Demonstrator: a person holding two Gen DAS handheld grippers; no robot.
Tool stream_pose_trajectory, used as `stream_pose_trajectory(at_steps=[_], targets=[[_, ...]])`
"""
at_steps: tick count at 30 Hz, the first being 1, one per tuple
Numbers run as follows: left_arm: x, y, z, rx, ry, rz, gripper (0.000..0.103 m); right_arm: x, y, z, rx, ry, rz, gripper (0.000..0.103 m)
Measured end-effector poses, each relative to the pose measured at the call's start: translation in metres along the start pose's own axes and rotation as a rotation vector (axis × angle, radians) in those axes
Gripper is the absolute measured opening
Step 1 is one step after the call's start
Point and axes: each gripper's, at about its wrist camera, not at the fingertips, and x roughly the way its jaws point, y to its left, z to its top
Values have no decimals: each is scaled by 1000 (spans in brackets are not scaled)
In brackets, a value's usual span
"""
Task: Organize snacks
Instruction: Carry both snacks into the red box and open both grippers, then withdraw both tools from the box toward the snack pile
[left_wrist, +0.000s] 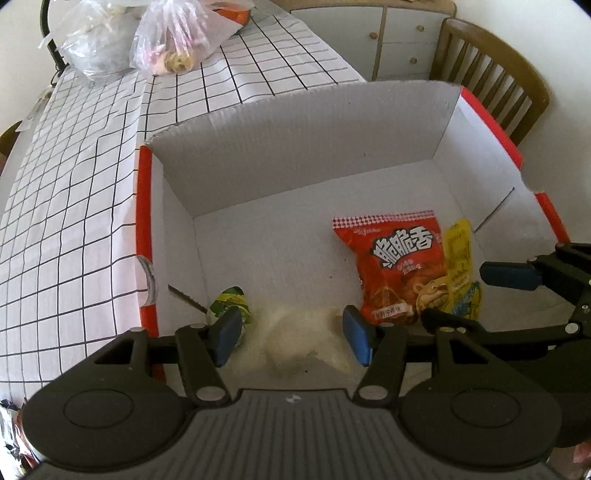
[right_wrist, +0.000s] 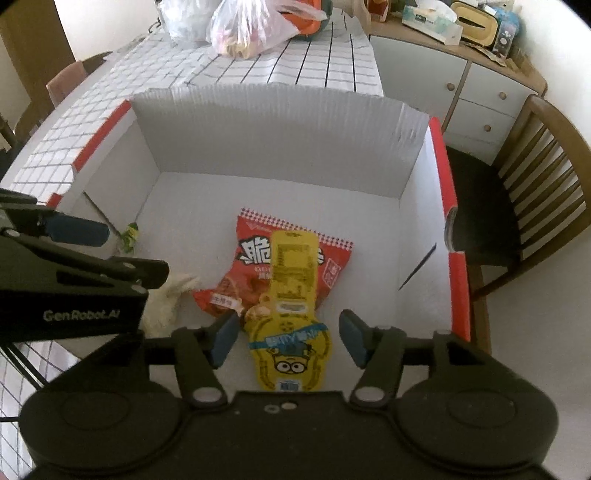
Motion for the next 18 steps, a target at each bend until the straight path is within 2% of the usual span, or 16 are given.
stream_pose_trajectory(at_steps=[7,18], targets=[[-16,9,-6,-26,-34,-25,60,-19,3,-1,9,-42,19,63],[-57,27,-21,-41,-122,-71,62,-66,11,-2,41,-149,59,75]])
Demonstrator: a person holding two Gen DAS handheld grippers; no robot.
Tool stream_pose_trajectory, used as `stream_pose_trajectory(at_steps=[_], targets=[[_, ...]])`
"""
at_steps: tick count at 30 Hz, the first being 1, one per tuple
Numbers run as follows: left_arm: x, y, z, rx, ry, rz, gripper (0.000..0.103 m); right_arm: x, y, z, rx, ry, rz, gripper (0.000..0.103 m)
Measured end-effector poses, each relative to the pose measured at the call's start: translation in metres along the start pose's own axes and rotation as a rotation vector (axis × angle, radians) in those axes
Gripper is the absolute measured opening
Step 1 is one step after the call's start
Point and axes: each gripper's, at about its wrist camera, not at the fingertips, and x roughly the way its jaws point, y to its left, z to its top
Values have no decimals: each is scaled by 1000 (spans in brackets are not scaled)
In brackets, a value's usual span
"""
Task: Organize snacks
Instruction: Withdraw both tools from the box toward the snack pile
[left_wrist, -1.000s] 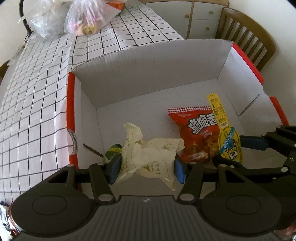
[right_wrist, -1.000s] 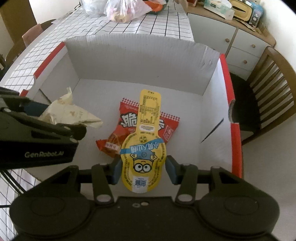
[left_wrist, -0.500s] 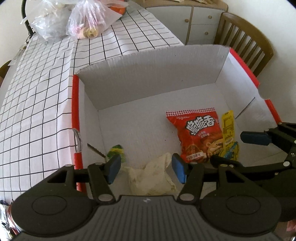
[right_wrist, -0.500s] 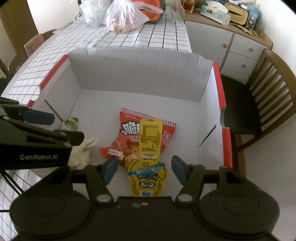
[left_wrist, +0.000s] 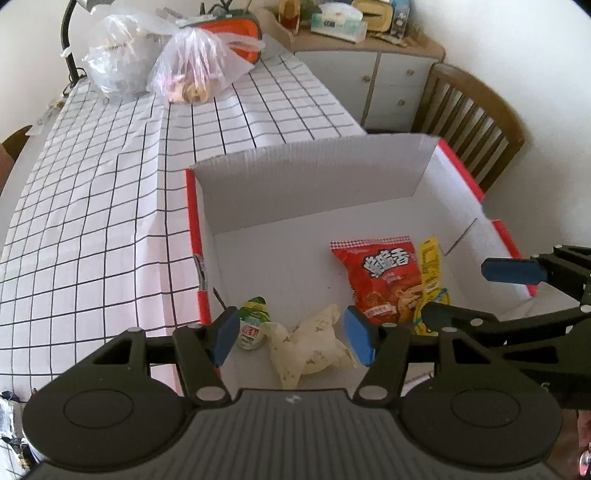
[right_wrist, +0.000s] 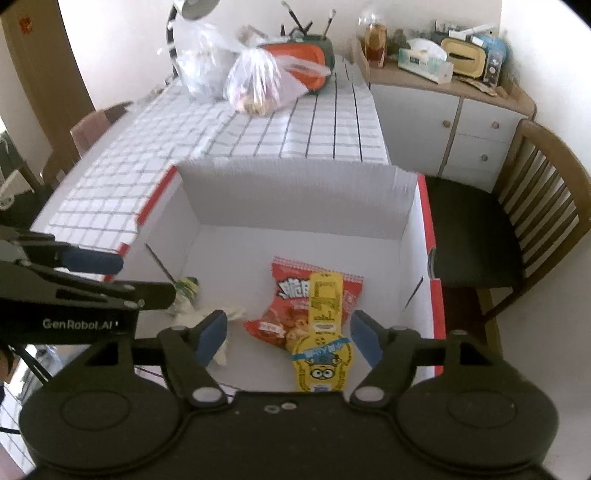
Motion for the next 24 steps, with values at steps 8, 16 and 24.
stream_pose_trajectory(at_steps=[8,16,24], targets=[[-40,15,-12,-8,-63,-40,63,-29,18,-2,15,-58,30,81],[-74,37,-31,-27,-114,-65,67,-53,47,-8,7,-100,47,83],[-105,67,-58,-39,-153,-52,70,-64,86,-15,-3,-121,87,90]])
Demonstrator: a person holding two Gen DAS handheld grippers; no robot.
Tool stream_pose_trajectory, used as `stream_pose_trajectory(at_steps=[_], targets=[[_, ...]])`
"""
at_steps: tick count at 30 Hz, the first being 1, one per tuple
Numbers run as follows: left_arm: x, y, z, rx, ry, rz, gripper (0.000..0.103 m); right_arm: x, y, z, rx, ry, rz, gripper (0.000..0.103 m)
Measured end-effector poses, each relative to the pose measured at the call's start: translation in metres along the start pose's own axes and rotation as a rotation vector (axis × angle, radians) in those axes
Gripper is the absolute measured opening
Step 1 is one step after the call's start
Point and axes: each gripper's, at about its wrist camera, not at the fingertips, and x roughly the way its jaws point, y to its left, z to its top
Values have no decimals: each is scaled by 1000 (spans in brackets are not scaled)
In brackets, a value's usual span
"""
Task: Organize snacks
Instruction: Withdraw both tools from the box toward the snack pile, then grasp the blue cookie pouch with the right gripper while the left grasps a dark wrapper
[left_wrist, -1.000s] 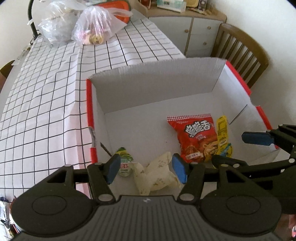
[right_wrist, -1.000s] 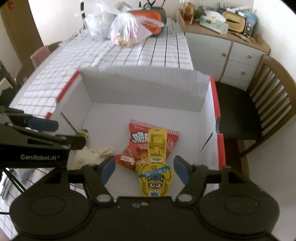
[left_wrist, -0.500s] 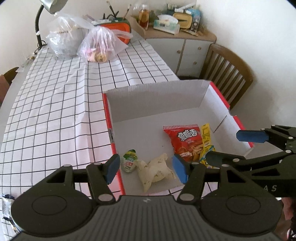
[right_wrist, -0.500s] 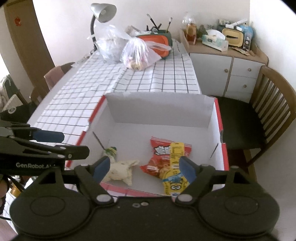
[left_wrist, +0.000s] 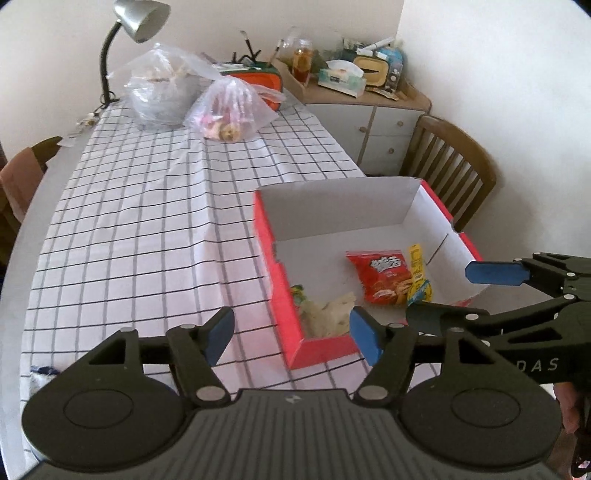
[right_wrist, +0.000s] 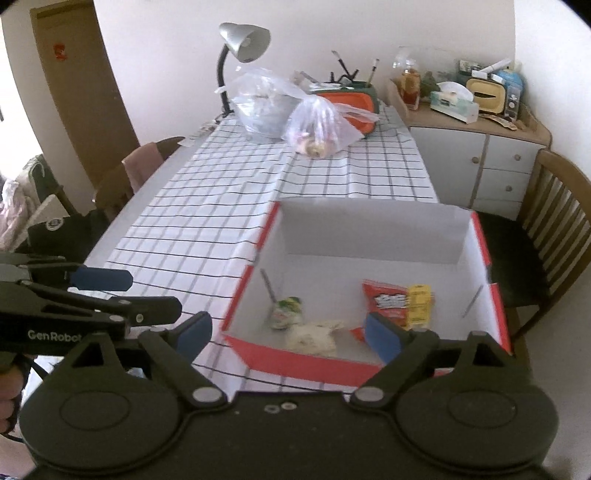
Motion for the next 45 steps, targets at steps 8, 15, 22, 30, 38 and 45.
stream_pose_trajectory(at_steps=[8,15,22,30,38,45], targets=[[-25,48,-23,-48,-7,22,73,0,46,-9,-11,-15,53,101],[-43,98,-49,-93,7,60,74,12,85,-24,-17,16,84,101],[-56,158,-78,-143,41,108,74,28,117,-37,-2,61,86,101],[-57,211,-106,-219,99,154,74,61,144,-55,31,142,70,101],[-45,235,-130,-258,154,172,74,96,153,-68,74,218,36,101],[-30,256,-148,-334,216,145,74,122,153,-71,91,257,-1,100]])
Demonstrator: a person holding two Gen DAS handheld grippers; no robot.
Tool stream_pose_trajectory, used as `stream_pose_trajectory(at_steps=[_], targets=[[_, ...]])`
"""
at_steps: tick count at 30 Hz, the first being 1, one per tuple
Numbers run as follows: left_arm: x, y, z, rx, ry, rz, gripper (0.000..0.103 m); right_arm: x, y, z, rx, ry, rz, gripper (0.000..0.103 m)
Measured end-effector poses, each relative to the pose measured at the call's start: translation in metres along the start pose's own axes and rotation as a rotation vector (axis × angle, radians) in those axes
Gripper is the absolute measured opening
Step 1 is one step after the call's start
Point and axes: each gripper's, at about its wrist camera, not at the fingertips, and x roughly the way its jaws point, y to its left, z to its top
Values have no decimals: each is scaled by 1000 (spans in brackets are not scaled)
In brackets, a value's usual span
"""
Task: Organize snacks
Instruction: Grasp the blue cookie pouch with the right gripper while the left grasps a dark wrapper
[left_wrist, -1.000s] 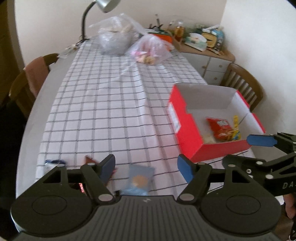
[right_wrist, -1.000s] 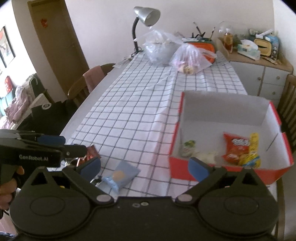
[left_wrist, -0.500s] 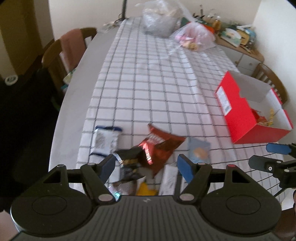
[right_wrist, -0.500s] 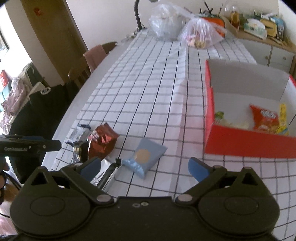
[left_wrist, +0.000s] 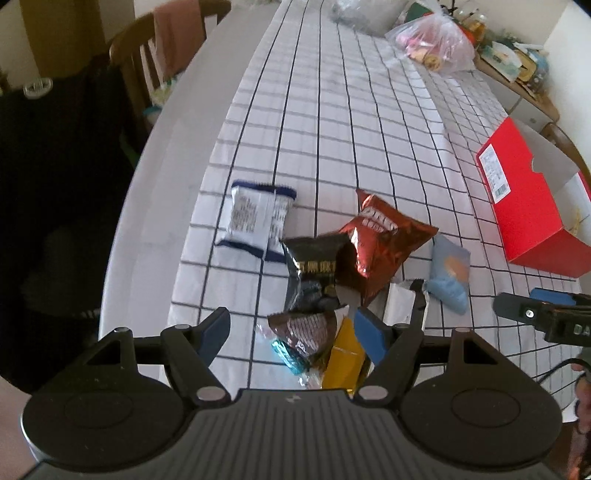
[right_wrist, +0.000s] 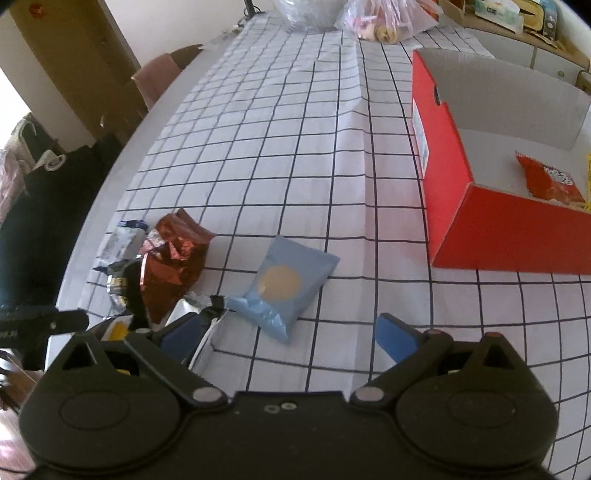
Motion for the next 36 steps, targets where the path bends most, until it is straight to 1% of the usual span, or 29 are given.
stream_pose_trajectory(at_steps=[3,6,11,14,16,18,22,23,26,28,31,33,34,36], targets=[[8,-3,-1,6,9,-6,74,11,1,5,9,4,-10,100],[20,-4,-1,-13,40,-9,73,22,4,8,0,11,-25,99],[29,-6,-2,-29,58,-22,72,40,7,15,-5,26,-55,98],[33,-5,0,-47,71,-26,70,48,6,20,14,22,-76,98],[36,-3,2,-67,83,-31,66,54,4,23,30,26,-91,98],[40,-2,4,-82,97,-31,61,60,4,25,45,35,-114,94],[42,-1,5,-110,115,-38,60,69,9,26,47,44,-155,89],[43,-1,5,-114,118,-40,58,70,12,25,41,47,-160,85],[44,-3,6,-116,124,-37,56,73,17,25,20,45,-184,85],[45,-4,7,-120,127,-36,54,74,20,25,9,43,-200,83],[47,-3,9,-132,133,-43,49,74,22,26,-6,37,-211,75],[48,-1,10,-145,136,-52,44,73,23,27,-14,34,-215,65],[47,0,11,-155,139,-57,43,72,23,27,-19,31,-216,63],[47,3,11,-172,140,-63,38,71,22,26,-25,26,-217,58]])
